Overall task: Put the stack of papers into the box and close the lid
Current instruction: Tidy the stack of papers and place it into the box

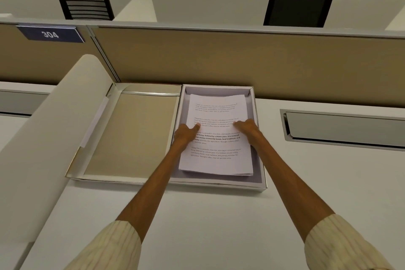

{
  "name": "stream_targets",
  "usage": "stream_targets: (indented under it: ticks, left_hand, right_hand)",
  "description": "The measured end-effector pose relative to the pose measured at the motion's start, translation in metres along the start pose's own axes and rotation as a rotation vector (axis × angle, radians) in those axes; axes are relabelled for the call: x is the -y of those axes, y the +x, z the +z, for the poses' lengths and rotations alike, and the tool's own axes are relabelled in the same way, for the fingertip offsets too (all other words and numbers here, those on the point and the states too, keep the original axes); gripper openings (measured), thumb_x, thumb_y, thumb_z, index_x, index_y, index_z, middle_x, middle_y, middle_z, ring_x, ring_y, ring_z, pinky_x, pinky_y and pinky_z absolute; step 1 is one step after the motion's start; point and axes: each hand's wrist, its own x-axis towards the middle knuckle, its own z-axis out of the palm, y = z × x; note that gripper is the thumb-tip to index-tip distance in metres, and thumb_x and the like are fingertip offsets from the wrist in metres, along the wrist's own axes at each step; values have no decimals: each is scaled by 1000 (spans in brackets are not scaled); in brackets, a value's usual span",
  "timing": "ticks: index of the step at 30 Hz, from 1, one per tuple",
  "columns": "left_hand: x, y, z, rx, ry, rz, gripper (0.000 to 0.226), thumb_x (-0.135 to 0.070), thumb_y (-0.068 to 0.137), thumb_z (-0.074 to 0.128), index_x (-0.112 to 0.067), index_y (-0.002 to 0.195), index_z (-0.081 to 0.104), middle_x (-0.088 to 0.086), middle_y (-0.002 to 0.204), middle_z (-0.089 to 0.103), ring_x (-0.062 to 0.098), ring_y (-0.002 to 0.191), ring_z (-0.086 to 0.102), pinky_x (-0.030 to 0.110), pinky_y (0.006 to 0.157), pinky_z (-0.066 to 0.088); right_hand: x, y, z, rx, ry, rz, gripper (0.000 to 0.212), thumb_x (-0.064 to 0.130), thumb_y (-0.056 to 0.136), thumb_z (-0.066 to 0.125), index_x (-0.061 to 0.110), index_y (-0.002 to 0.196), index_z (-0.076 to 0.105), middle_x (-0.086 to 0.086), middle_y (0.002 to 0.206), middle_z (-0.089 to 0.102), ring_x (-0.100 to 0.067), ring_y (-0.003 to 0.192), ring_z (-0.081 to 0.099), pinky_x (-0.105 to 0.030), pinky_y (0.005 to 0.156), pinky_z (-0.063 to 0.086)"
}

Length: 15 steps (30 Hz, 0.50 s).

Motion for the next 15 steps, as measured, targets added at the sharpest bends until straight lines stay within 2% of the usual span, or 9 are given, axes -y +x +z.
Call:
stream_targets:
  ticks: [5, 9, 13, 15]
  left_hand:
    - [5, -5, 5, -45, 73, 69, 44, -25, 97, 57, 6, 127, 55, 23, 132, 61, 39, 118, 60, 37, 86, 50]
    - [9, -13, 14, -144, 62, 142, 46, -31, 98, 55, 9, 120, 59, 25, 125, 64, 39, 113, 63, 34, 79, 50]
    - [14, -18, 19, -216, 98, 219, 36, -22, 97, 57, 12, 109, 60, 26, 118, 66, 39, 107, 65, 31, 72, 49]
    - [17, -18, 19, -246, 145, 252, 31, -17, 96, 58, 12, 107, 59, 27, 115, 64, 38, 106, 64, 34, 77, 50]
  right_hand:
    - [7, -1, -8, 29, 29, 36, 38, 16, 99, 47, 0, 133, 47, -20, 133, 58, -37, 119, 59, -43, 97, 51]
    - [8, 2, -13, -39, 20, 47, 43, 13, 97, 52, 1, 137, 41, -18, 137, 53, -37, 122, 55, -39, 89, 49]
    - [-2, 4, -12, -166, -90, -7, 33, 10, 93, 60, -3, 121, 51, -21, 122, 60, -36, 110, 62, -37, 88, 53]
    - [-6, 4, -12, -210, -124, -40, 29, 10, 90, 64, -3, 114, 54, -19, 112, 62, -35, 105, 64, -35, 85, 53]
